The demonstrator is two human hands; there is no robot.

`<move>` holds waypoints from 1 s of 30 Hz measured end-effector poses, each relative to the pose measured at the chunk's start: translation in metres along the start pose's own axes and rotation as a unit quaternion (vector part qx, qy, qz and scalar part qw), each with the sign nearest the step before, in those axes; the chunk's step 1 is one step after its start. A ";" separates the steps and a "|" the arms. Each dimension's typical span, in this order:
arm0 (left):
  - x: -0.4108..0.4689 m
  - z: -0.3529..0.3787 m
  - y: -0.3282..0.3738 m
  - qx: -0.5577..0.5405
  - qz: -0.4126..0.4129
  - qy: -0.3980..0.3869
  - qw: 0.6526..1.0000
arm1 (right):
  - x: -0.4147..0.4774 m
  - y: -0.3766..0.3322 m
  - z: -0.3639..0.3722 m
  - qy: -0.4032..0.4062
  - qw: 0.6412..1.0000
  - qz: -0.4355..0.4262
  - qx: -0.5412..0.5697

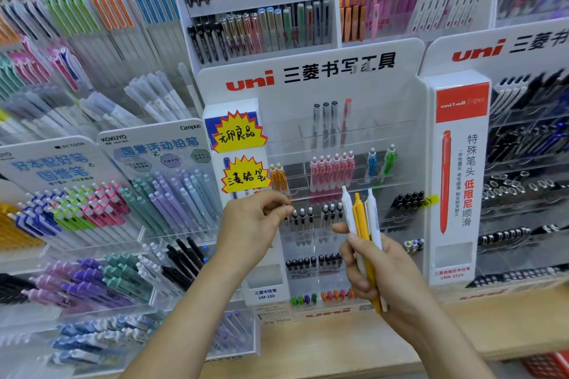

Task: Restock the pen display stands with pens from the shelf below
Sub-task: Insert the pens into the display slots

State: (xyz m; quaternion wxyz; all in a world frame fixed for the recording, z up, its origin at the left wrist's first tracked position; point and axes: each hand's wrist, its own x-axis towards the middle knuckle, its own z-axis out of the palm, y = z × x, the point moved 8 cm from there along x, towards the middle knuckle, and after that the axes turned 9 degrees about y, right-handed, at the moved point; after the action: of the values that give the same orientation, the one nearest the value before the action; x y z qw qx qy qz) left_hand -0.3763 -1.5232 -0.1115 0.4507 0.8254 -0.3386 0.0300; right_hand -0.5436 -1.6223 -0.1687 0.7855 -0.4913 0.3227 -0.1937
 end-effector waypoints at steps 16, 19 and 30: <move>-0.006 0.006 0.011 0.203 0.192 0.078 0.957 | -0.007 -0.001 0.009 -0.038 0.999 0.008 0.014; -0.004 0.007 0.010 0.220 0.184 0.074 0.955 | -0.008 -0.002 0.010 -0.042 0.999 0.004 0.015; -0.018 0.008 0.042 -0.196 -0.088 -0.070 0.974 | -0.011 -0.005 0.013 -0.060 0.998 -0.002 0.001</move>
State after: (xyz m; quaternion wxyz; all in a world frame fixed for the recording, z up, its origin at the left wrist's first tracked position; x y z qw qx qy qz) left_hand -0.4170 -1.5352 -0.0926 0.5802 0.7473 -0.2945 -0.1347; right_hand -0.5429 -1.6091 -0.1567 0.8037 -0.5018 0.2737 -0.1653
